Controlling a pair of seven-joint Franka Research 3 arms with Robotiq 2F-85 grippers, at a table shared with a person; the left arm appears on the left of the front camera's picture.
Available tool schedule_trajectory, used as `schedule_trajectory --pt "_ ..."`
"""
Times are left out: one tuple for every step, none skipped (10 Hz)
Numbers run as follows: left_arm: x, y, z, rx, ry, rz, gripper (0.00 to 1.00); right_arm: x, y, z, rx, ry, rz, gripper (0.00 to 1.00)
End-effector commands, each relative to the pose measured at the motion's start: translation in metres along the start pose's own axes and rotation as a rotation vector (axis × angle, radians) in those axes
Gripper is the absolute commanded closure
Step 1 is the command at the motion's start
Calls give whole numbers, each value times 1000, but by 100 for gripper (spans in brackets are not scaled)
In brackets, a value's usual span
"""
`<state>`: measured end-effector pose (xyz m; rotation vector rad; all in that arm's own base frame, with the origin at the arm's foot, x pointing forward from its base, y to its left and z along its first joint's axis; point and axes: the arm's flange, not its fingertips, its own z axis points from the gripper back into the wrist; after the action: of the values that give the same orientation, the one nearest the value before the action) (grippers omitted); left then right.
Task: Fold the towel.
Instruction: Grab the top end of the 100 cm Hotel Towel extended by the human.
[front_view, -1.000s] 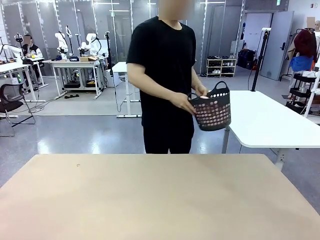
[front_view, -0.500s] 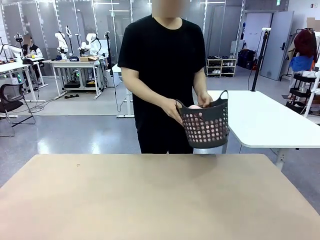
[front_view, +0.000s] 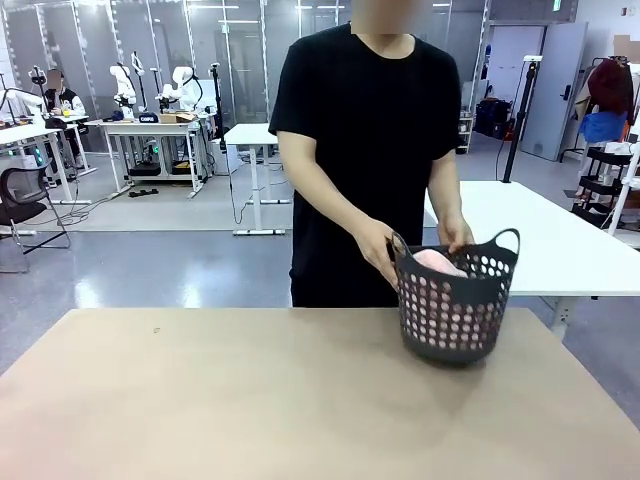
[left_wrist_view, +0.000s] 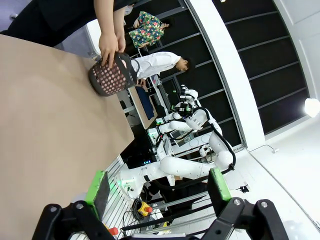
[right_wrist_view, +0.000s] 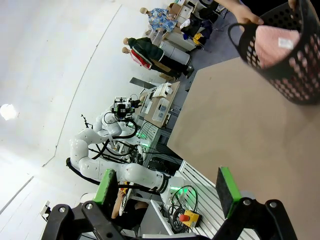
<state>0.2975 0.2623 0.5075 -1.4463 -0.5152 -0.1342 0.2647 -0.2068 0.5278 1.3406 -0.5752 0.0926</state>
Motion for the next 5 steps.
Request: schedule_trajectory --pt "-1 0 2 -9 4 -4 0 2 2 1 11 -6 22 0" --pt "-1 0 2 -9 4 -4 0 2 2 1 11 -6 22 0" --pt "-1 0 2 -9 4 -4 0 2 2 1 11 -6 22 0" --pt "-1 0 2 -9 4 -4 0 2 2 1 11 -6 22 0" --pt "-1 0 2 -9 4 -4 0 2 2 1 11 -6 22 0"
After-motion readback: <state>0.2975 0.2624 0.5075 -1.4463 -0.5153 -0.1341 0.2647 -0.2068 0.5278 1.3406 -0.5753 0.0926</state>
